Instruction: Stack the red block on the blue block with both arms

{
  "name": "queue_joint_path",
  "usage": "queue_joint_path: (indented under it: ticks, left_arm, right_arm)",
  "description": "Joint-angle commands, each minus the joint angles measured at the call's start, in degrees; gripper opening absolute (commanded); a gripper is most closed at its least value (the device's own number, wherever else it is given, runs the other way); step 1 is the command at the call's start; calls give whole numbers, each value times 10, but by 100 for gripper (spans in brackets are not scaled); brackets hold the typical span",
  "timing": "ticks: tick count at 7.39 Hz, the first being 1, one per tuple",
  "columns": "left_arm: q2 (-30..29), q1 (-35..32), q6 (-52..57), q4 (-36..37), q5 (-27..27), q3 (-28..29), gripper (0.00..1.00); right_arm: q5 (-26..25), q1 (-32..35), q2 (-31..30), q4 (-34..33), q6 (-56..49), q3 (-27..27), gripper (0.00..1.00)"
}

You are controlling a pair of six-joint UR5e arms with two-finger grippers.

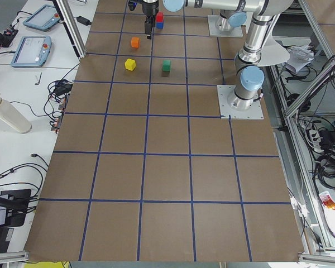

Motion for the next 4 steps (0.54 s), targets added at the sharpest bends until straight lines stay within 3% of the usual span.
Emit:
queue_joint_path:
  ticks: [1, 4]
  left_arm:
    - [0, -5, -12, 6, 0, -7, 100]
    - [17, -1, -3, 5, 2, -21, 100]
  right_arm:
    - [-5, -2, 25, 43, 4, -53, 98]
    - [-11, -21, 20, 55, -1, -51, 100]
